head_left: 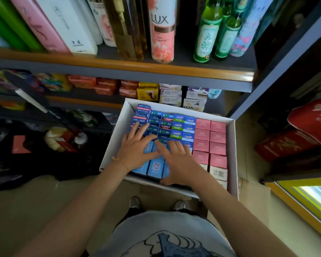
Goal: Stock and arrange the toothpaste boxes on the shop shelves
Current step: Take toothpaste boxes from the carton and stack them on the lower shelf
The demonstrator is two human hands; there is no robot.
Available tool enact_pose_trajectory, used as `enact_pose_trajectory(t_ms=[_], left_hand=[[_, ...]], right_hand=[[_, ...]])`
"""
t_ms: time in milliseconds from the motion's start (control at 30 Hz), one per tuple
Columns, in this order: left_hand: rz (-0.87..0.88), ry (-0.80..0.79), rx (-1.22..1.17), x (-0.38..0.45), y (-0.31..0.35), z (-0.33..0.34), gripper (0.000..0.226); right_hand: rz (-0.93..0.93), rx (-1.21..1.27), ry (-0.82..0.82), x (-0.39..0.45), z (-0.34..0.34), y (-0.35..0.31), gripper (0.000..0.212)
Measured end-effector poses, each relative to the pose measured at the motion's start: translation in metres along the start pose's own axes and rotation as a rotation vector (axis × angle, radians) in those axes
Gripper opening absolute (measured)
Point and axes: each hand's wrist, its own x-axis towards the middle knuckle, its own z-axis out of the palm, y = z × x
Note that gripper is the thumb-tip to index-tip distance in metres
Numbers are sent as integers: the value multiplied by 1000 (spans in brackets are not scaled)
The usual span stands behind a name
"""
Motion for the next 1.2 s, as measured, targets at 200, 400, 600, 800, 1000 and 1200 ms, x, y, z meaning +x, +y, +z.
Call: enact_pose_trajectory(t_ms=[200, 400, 600, 800, 1000, 1200], left_hand=[[6, 13, 19, 0, -2, 2, 88], [-5, -26, 19, -2, 3, -2, 93], [-46, -147, -8, 1, 6, -11, 74], [-14, -124, -1177, -4, 46, -77, 59], [356, -319, -1048, 4, 89, -110, 114], [292, -316, -1194, 12, 110, -113, 86]], right_hand=[[60, -106, 30, -3, 6, -5, 123], [87, -61, 33, -8, 2, -10, 114], [54, 224, 111, -42, -82, -5, 108], [13, 511, 145, -75, -178, 11, 107], [11, 511, 182, -64, -216, 29, 103], [28, 601, 97, -62, -230, 50, 97]])
